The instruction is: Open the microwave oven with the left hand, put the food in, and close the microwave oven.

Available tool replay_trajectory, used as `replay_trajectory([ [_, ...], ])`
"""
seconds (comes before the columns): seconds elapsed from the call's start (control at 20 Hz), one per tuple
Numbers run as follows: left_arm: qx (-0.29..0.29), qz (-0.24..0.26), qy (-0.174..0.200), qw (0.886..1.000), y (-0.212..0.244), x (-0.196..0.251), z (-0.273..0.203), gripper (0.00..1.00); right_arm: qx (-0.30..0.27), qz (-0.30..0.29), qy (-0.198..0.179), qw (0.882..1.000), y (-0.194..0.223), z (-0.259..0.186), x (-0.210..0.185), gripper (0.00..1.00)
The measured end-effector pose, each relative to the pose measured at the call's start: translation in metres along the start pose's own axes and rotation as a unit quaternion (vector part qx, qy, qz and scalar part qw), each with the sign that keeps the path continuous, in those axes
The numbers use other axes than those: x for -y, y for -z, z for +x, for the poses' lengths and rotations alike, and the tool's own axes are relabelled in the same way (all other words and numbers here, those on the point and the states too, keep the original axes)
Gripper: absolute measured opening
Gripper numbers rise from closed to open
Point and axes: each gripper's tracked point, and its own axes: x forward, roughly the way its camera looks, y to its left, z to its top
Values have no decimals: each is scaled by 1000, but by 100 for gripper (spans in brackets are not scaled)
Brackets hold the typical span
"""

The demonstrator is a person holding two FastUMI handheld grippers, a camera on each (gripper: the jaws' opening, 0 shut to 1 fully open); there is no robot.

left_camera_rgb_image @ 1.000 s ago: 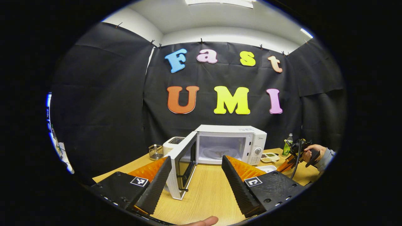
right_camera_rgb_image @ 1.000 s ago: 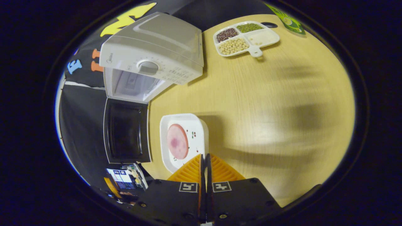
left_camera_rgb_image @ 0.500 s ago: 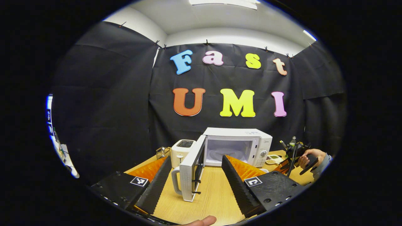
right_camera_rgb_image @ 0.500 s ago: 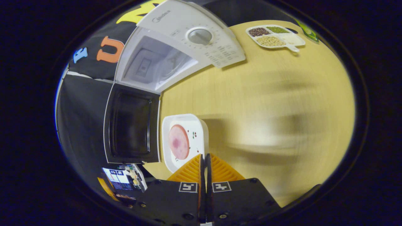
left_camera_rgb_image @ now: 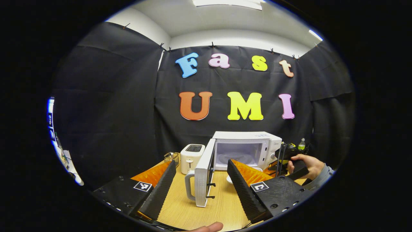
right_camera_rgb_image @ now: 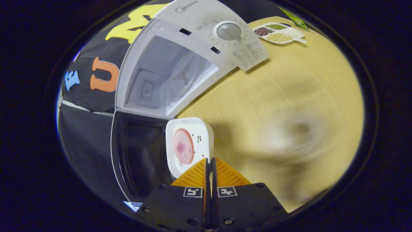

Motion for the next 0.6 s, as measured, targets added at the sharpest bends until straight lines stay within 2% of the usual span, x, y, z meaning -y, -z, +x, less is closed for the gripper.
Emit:
replay_trajectory([
  [0.05,-4,4,-3,1000,2,-4,2,84,23,19,-4,1000,-14,19,-8,4],
  [0.1,-7,9,-8,1000,4,-11,4,95,43,41,-17,998,-19,25,-15,4],
  [0.2,-12,13,-17,1000,10,-21,8,95,86,91,-50,991,-27,30,-35,4],
  [0.35,-18,18,-15,1000,17,-26,14,95,153,110,-87,978,-49,50,-70,4],
  [0.5,-14,20,-10,1000,18,-30,19,95,194,153,-138,959,-72,65,-99,6],
  [0.6,-10,17,-8,1000,19,-34,21,95,230,166,-150,947,-92,75,-108,6],
])
